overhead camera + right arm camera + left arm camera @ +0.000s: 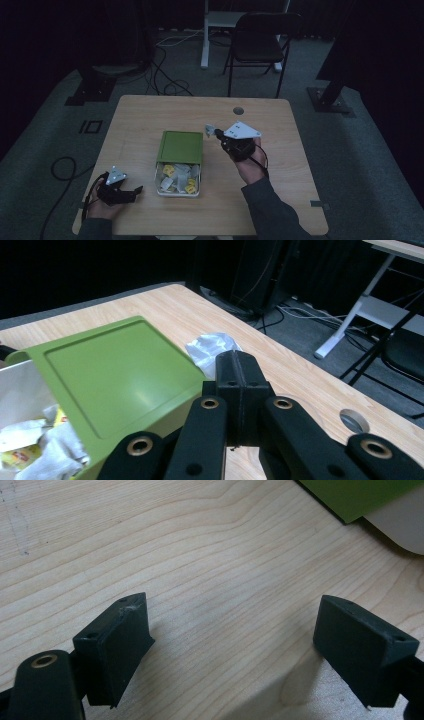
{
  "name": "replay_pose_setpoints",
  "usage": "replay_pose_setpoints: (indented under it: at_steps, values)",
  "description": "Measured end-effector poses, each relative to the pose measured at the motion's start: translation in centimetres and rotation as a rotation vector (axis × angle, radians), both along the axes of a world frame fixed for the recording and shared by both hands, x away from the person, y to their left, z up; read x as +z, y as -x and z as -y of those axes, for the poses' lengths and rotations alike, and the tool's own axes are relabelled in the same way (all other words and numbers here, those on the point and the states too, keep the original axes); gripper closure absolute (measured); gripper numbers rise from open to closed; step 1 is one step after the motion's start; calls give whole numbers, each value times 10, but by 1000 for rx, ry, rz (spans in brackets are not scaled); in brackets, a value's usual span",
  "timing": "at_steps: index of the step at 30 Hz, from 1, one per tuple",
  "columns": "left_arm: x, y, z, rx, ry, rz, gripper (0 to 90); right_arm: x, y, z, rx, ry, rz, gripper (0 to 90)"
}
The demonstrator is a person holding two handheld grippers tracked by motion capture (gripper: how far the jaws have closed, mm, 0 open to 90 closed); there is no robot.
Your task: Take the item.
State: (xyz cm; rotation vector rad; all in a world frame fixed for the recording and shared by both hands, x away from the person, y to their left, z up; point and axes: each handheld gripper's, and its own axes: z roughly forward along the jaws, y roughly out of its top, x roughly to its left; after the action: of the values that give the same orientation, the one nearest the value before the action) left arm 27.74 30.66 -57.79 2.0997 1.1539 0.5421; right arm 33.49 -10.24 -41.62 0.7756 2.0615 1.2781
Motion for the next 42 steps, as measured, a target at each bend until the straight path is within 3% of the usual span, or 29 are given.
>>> replay_pose_setpoints:
  at_steps: [19,29,42]
  values:
    - [0,0,0,0,0,0,157,-1,-24,14,-65,7,-3,900]
    - [0,0,0,-1,-1,-1,157,-7,-38,22,-98,7,-12,900]
    - [0,0,0,0,0,-1,157,-17,-56,24,-122,41,-17,900]
